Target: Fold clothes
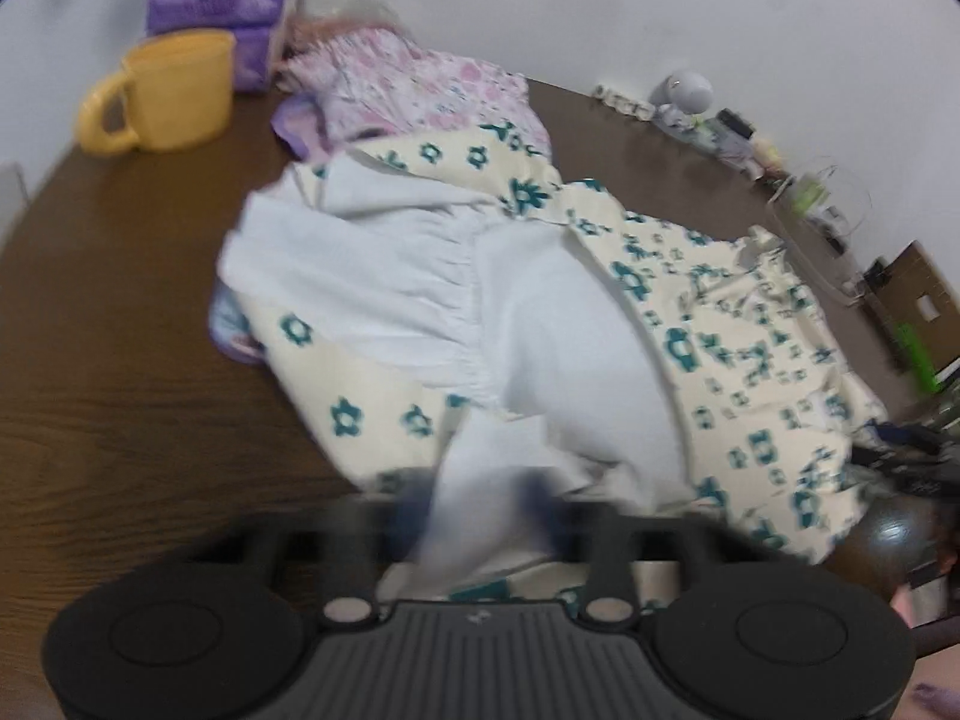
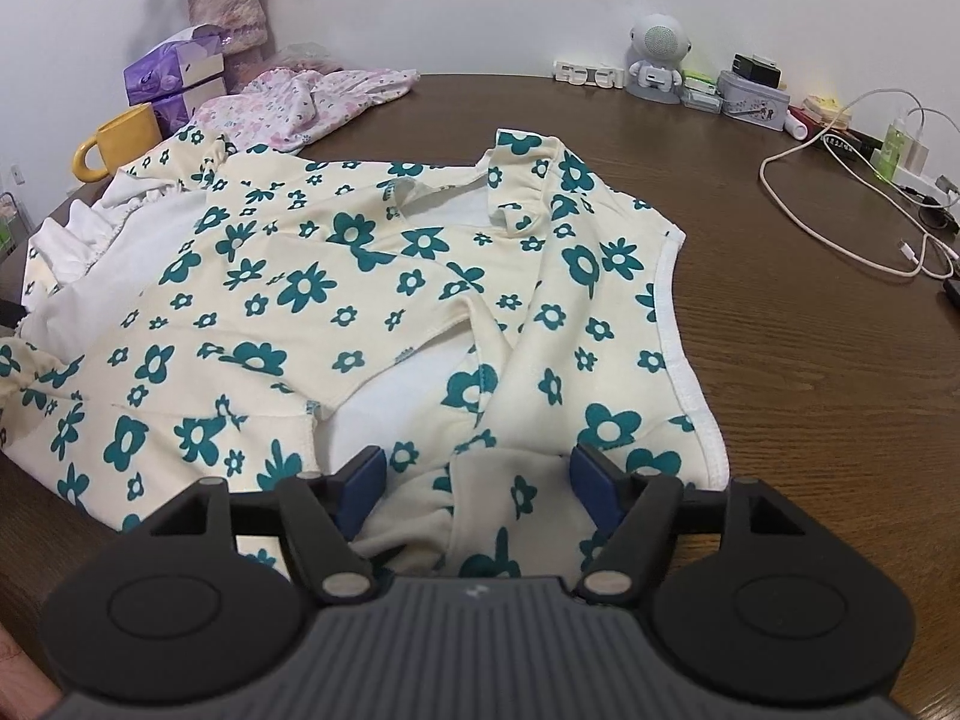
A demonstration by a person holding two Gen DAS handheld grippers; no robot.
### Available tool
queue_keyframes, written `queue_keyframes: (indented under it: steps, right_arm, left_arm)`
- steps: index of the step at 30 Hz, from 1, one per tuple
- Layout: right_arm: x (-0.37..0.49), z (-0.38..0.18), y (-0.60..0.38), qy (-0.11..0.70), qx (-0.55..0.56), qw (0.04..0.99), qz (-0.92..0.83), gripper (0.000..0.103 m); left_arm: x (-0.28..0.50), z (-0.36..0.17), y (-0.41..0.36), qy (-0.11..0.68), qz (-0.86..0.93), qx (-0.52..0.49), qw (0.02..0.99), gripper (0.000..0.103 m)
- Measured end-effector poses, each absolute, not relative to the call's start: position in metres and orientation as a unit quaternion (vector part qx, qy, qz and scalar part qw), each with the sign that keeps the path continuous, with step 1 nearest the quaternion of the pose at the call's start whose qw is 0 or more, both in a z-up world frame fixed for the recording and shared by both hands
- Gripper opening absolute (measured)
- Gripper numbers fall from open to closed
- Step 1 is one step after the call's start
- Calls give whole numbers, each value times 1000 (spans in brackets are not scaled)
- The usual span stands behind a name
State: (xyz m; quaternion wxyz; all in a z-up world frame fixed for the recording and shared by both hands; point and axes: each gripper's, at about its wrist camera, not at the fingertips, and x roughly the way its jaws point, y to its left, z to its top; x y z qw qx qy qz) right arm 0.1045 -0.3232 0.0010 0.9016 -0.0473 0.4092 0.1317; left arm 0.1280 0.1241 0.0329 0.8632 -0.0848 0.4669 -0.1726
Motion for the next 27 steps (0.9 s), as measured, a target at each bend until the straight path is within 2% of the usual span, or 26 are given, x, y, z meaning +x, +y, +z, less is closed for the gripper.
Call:
queue_keyframes:
  steps: [9, 13, 17, 18, 19, 20, 22, 23, 27]
  right_arm:
    - [102, -1, -322, 404, -56, 903, 133, 70]
    - [100, -2, -322, 400, -54, 906, 130, 70]
    - [100, -2, -324, 398, -53, 906, 131, 71]
    - [100, -2, -325, 398, -53, 906, 131, 71]
    - [100, -2, -325, 398, -53, 906, 132, 71]
    - [100, -2, -325, 398, -53, 906, 132, 71]
    - [100, -2, -326, 397, -52, 907, 132, 72]
    - [101, -2, -327, 397, -52, 907, 133, 72]
    - [100, -3, -325, 396, -54, 907, 133, 75]
  left_arm:
    - [72, 49, 148, 417, -95, -68, 901, 3]
    - [46, 40, 164, 432, -57, -73, 897, 2]
    - [42, 38, 173, 437, -19, -81, 896, 6]
    - [45, 41, 175, 428, -11, -83, 900, 9]
    - [47, 44, 177, 419, -2, -85, 904, 20]
    - [51, 48, 179, 409, -5, -95, 908, 36]
    - [59, 56, 181, 390, -26, -115, 913, 56]
    - [65, 57, 178, 388, -38, -116, 913, 59]
    - [92, 48, 163, 416, -42, -85, 904, 62]
